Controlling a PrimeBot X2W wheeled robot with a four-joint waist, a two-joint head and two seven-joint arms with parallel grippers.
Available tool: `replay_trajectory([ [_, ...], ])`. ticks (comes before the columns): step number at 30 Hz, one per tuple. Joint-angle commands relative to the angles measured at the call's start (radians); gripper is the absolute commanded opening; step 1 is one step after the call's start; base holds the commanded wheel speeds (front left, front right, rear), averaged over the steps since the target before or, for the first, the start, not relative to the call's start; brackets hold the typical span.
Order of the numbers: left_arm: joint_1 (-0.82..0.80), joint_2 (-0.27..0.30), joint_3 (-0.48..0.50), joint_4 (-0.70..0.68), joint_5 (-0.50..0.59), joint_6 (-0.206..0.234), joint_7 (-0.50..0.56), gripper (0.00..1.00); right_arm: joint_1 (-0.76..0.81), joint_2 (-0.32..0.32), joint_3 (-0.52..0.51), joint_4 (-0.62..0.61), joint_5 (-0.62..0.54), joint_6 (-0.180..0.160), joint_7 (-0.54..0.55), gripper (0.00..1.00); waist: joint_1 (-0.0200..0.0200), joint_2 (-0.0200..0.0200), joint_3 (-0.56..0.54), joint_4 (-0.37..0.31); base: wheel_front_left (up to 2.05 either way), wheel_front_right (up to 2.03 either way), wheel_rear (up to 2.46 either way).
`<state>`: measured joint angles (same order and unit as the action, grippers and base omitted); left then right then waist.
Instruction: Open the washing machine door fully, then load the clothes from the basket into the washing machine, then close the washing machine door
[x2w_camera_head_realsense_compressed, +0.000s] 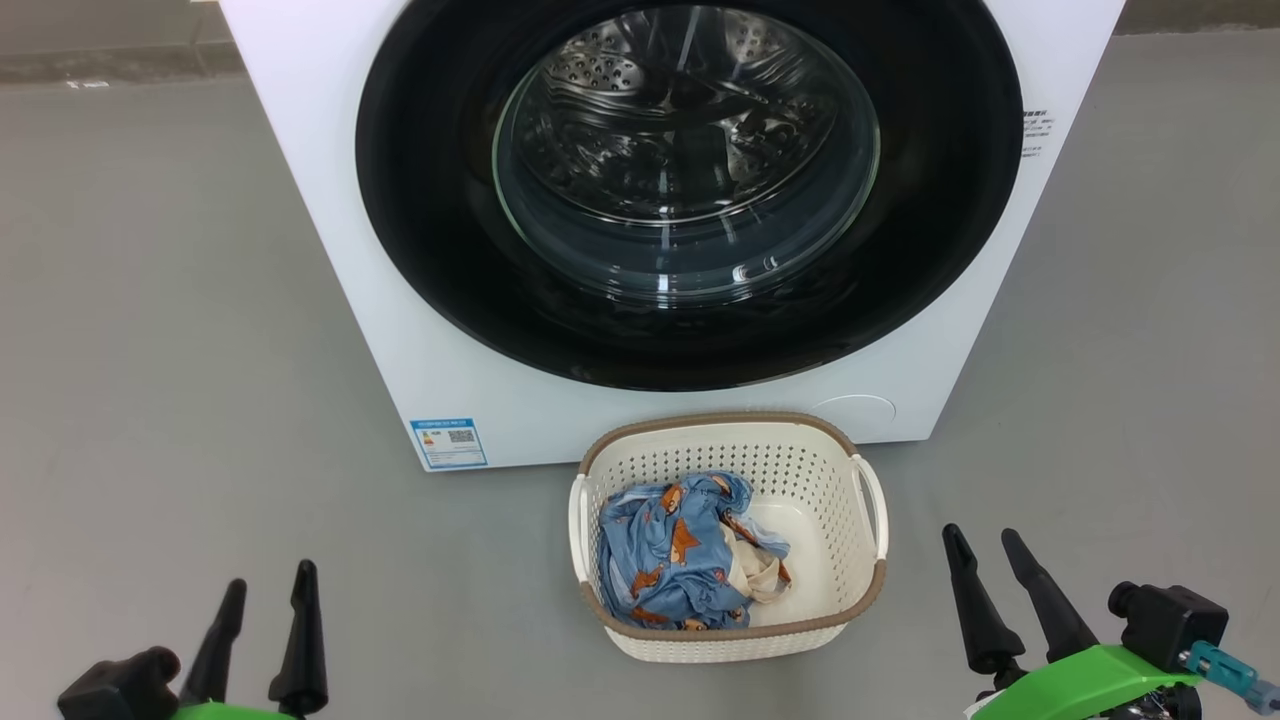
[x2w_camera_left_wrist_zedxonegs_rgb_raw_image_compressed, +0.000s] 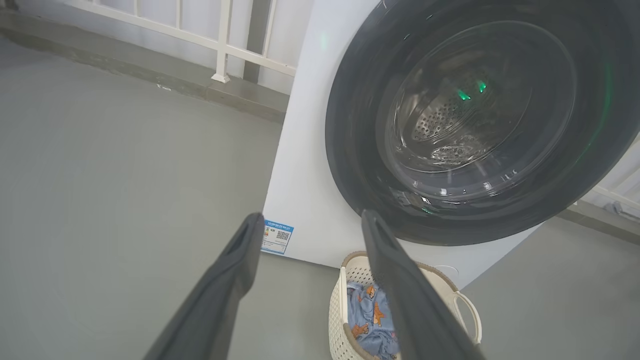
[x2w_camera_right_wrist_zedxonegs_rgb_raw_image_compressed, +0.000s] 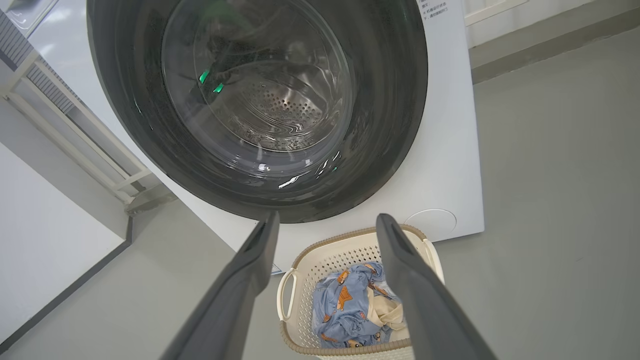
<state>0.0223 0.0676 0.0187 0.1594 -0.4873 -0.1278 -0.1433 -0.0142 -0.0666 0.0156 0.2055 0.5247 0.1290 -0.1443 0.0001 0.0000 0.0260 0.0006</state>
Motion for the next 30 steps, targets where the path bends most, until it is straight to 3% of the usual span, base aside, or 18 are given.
replay_trajectory([
  [1, -0.01, 0.025, 0.022, -0.036, 0.038, -0.001, -0.016, 1.0, -0.016, -0.01, 0.021, -0.029, -0.039, 0.001, -0.015, 1.0, -0.0001, 0.0, 0.0, 0.0, 0.0, 0.0, 0.0],
  [30, 0.022, 0.1, -0.045, -0.082, 0.41, 0.07, -0.101, 1.0, -0.002, -0.008, 0.032, -0.032, -0.39, 0.002, -0.1, 1.0, -0.0001, 0.0, 0.014, 0.0, 0.0, 0.0, 0.0],
])
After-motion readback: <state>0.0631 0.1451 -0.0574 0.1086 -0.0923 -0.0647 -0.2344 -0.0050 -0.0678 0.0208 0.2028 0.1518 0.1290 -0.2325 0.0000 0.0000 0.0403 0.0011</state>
